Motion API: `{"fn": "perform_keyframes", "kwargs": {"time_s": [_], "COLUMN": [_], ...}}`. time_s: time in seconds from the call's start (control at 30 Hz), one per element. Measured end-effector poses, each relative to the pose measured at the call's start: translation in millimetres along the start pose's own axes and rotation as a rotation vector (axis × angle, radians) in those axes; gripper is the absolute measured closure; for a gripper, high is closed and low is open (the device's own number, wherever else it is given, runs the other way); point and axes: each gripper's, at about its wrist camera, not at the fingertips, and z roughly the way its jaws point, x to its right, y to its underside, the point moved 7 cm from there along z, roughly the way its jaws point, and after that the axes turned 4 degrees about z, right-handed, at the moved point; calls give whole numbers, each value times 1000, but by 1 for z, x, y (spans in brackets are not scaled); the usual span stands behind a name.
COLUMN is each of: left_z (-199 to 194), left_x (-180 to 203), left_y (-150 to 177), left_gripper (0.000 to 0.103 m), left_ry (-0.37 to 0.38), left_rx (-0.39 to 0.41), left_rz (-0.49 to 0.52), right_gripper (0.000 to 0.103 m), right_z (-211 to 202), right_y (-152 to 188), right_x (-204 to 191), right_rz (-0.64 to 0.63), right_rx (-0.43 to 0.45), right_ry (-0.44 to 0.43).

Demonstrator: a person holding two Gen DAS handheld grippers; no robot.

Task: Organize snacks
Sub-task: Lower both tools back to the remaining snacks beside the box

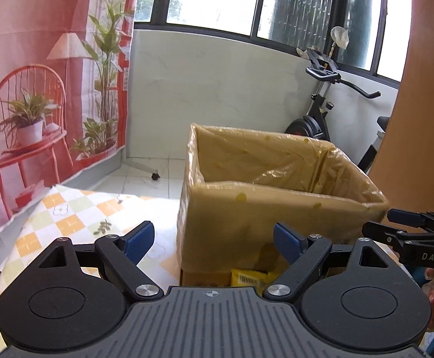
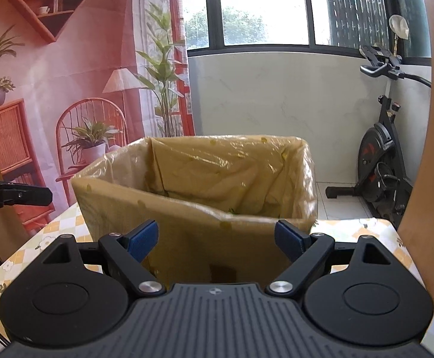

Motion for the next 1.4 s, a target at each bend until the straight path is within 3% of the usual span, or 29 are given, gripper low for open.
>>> {"fn": "perform_keyframes", "kwargs": {"time_s": [0.43,0.73,1.4], "left_z": [-4,-5,-5], "left_x": [-2,-6,-6], "left_y": [32,47,79], "left_gripper": [15,15,15], "left_ry": [18,7,2], "left_rx": [-23,-39,-92], "left_rz": [-34,-31,-42], "right_gripper": [16,16,16], "right_z": [-11,-15,-17], "right_y": [40,63,88], "right_x": [-8,-3,11], "right_rz": [-7,62,109], "right_rx": [-44,-63,-98], "right_ry": [11,20,43]}}
